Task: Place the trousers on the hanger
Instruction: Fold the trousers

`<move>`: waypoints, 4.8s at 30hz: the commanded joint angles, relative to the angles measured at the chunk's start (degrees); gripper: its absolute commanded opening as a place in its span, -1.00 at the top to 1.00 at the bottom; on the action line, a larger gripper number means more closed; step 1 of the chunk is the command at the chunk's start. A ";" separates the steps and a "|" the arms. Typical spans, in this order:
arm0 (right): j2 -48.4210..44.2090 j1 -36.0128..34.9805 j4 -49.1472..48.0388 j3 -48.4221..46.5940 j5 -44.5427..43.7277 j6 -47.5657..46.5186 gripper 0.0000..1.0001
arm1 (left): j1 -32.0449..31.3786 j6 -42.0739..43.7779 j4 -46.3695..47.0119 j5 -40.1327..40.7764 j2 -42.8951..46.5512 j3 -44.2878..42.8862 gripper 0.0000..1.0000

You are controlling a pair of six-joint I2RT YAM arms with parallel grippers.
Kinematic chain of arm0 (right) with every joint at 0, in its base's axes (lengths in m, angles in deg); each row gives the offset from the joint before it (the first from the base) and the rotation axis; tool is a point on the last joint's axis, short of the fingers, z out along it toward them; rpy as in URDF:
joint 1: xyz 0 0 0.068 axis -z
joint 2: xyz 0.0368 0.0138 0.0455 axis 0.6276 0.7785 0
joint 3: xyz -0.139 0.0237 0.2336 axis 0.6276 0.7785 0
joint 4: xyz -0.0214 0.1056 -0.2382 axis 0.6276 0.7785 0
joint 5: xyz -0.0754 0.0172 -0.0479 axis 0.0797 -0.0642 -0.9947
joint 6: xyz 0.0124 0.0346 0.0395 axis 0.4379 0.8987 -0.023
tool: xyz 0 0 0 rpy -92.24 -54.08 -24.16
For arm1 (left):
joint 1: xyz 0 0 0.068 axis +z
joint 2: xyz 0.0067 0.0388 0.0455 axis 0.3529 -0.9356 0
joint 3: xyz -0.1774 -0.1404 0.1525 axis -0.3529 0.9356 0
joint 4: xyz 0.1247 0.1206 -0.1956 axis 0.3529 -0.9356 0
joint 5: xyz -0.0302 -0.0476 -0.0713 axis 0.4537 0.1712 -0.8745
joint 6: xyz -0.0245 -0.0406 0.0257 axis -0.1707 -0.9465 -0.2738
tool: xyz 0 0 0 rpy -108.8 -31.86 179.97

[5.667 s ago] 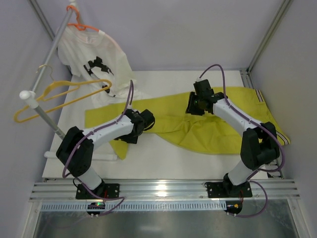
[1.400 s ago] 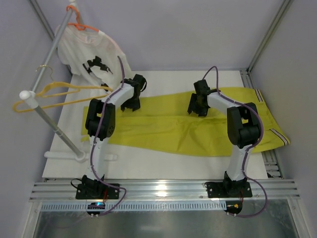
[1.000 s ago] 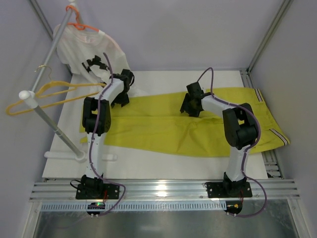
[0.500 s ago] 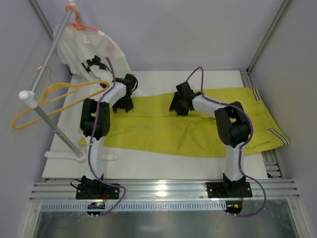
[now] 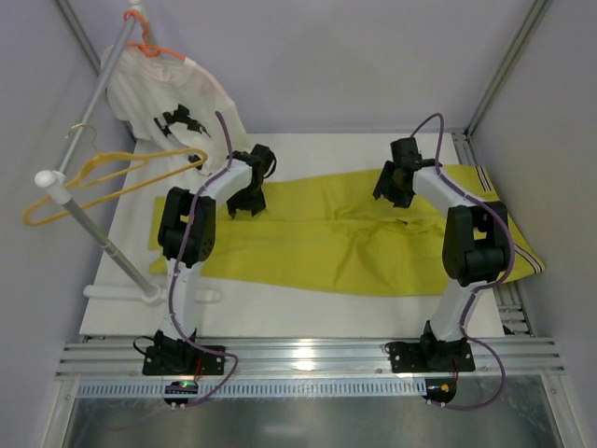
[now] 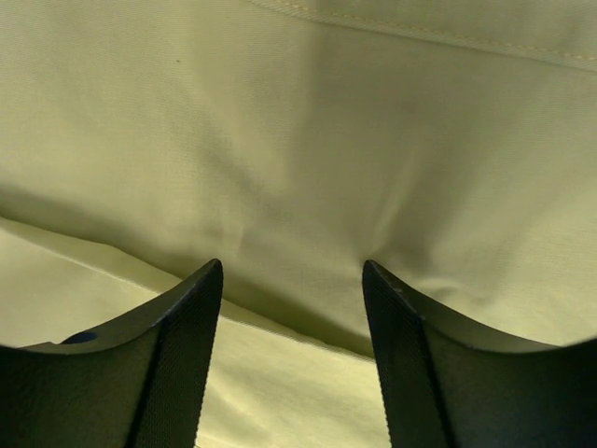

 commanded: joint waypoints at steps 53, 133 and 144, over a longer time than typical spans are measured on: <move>4.92 -4.46 -5.72 0.32 11.36 7.42 -0.19 | -11.02 3.54 7.20 1.31 10.66 7.37 0.16; -48.43 65.32 5.71 37.05 -6.32 8.82 0.93 | -10.24 -9.90 11.25 -12.86 39.85 28.47 -0.39; -51.43 65.06 3.87 37.14 0.98 5.84 0.93 | -8.05 -22.55 11.43 -7.68 41.08 39.89 -0.41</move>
